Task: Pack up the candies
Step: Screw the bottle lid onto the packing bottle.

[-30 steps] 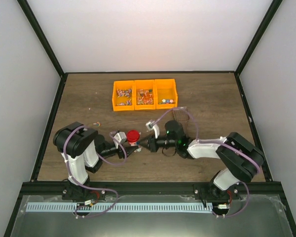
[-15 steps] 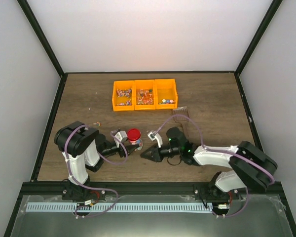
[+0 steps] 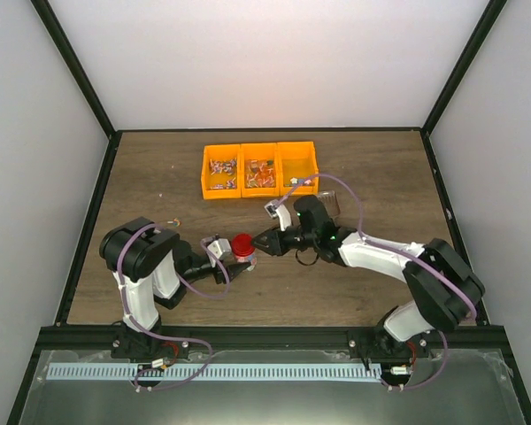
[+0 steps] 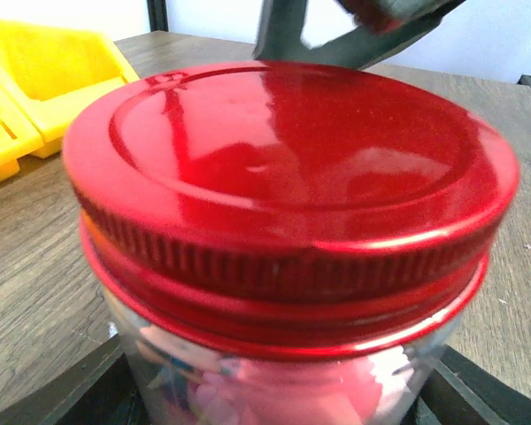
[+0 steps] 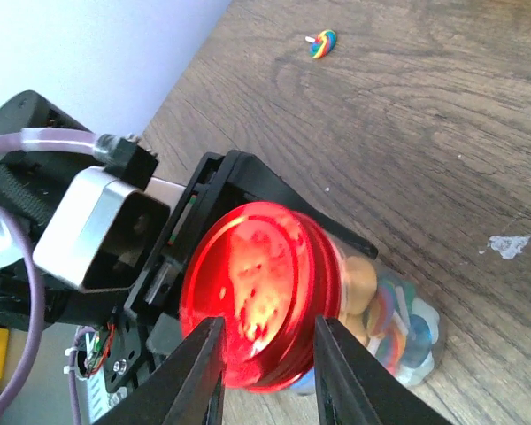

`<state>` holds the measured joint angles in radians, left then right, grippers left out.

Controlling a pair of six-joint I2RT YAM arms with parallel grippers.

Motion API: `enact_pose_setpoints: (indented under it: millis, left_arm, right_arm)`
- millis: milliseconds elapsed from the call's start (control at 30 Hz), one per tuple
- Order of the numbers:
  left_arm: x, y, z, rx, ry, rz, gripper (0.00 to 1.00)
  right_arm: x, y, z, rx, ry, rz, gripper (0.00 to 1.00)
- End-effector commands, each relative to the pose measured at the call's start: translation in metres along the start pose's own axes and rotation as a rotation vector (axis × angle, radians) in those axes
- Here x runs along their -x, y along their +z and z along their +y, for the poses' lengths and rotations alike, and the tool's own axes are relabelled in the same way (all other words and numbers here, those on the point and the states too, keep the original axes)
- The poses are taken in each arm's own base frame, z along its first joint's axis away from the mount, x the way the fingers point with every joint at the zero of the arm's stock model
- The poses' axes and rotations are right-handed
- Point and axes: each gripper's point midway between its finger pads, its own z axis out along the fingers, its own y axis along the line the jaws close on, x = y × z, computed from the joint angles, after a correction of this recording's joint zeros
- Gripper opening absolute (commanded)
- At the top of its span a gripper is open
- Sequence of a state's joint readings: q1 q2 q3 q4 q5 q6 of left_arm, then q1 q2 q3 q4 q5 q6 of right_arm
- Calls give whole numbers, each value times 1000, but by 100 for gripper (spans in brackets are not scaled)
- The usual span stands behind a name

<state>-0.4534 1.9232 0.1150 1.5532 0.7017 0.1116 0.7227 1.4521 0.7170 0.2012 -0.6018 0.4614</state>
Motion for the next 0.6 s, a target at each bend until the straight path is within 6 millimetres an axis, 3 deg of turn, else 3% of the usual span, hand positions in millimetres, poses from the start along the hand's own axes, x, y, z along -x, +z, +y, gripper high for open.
enact_pose_setpoints:
  millis: [0, 567]
  left_arm:
    - [12, -6, -17, -49, 49, -76, 46]
    - [11, -5, -15, -43, 33, -74, 46]
  right_arm:
    - [5, 12, -2, 14, -23, 50, 29]
    - [27, 41, -13, 11, -41, 63, 24]
